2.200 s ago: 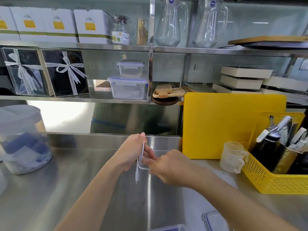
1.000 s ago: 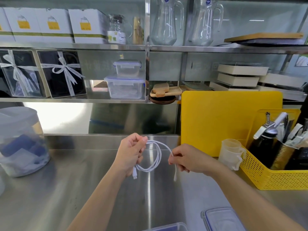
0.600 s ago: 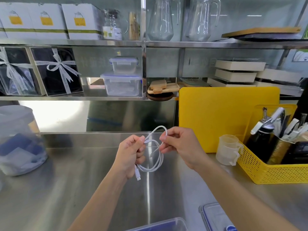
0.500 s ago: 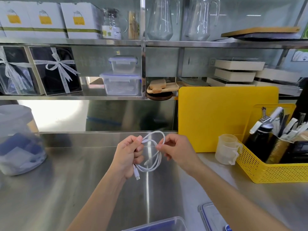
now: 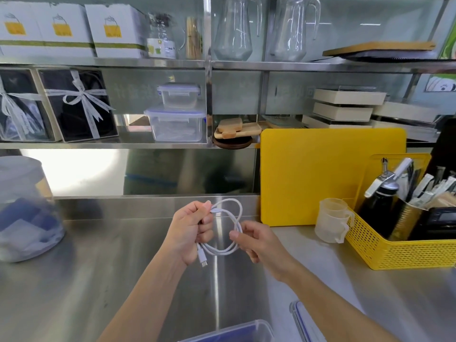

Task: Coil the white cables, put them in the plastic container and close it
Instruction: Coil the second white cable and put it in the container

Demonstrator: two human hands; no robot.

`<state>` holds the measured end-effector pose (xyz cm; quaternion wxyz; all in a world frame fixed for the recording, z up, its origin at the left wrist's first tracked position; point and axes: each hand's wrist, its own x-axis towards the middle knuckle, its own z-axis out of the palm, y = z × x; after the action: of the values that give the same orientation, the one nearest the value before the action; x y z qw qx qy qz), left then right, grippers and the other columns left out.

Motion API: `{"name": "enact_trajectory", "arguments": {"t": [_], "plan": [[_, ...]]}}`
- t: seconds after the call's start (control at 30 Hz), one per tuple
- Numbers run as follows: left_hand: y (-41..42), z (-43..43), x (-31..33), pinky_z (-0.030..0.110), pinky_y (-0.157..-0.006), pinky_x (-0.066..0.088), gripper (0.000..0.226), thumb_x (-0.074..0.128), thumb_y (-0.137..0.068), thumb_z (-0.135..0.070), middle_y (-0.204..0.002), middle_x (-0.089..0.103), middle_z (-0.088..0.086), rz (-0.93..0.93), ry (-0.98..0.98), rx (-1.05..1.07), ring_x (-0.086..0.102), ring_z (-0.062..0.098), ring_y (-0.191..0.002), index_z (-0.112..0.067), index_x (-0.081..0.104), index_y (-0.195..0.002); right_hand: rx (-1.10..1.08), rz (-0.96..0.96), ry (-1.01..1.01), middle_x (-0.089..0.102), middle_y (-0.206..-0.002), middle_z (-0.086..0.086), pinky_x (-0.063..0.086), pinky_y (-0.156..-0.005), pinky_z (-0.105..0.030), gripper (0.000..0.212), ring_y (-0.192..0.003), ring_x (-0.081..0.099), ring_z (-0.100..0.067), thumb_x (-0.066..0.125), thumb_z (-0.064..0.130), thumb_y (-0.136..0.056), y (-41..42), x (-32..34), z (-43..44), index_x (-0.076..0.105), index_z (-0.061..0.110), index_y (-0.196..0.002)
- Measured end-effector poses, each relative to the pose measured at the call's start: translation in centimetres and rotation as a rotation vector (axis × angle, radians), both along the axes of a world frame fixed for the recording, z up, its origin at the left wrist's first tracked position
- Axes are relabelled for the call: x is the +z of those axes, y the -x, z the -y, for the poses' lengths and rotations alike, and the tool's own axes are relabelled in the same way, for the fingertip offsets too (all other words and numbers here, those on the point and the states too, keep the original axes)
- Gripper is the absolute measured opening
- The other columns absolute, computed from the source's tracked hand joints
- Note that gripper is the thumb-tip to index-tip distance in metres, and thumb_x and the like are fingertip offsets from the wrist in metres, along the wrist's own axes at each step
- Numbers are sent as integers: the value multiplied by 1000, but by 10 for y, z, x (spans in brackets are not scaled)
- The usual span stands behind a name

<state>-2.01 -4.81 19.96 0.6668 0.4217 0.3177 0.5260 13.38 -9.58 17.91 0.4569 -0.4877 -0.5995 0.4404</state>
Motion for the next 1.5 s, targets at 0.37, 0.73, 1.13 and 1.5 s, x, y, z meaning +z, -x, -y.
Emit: {"name": "enact_trajectory", "arguments": {"t": [0.37,0.73,1.13,1.5], "plan": [[10,-6,4,12,-31,20,30,49,-93,-8,-45,38,-3,-18,5,83,21,3,-32,-8,44,-64,-39,134,-62,51,-44,14,32,-41,-12,15,-41,40,-2,60,13,-87,-31,6,1,68,17,-75],[-7,0,-3,15,-34,26,33,49,-94,-8,-55,37,5,-99,-59,184,27,5,-35,-7,47,-61,39,181,-51,62,-75,-2,48,-59,-25,15,-65,57,-13,50,23,-93,-18,11,-12,64,18,-96],[9,10,13,31,-58,60,30,50,-95,-20,-71,71,17,-723,116,-330,70,21,-59,-1,62,-76,-227,62,-167,45,-55,-3,32,-44,-11,22,-44,37,-1,51,10,-92,-30,9,-21,68,-2,-86],[2,13,-22,38,-67,60,14,63,-70,-7,-78,72,20,-81,191,-411,72,28,-73,4,72,-68,-113,220,-159,46,-56,0,35,-57,-25,25,-57,39,-13,49,13,-93,-22,-3,-20,65,-6,-88]]}}
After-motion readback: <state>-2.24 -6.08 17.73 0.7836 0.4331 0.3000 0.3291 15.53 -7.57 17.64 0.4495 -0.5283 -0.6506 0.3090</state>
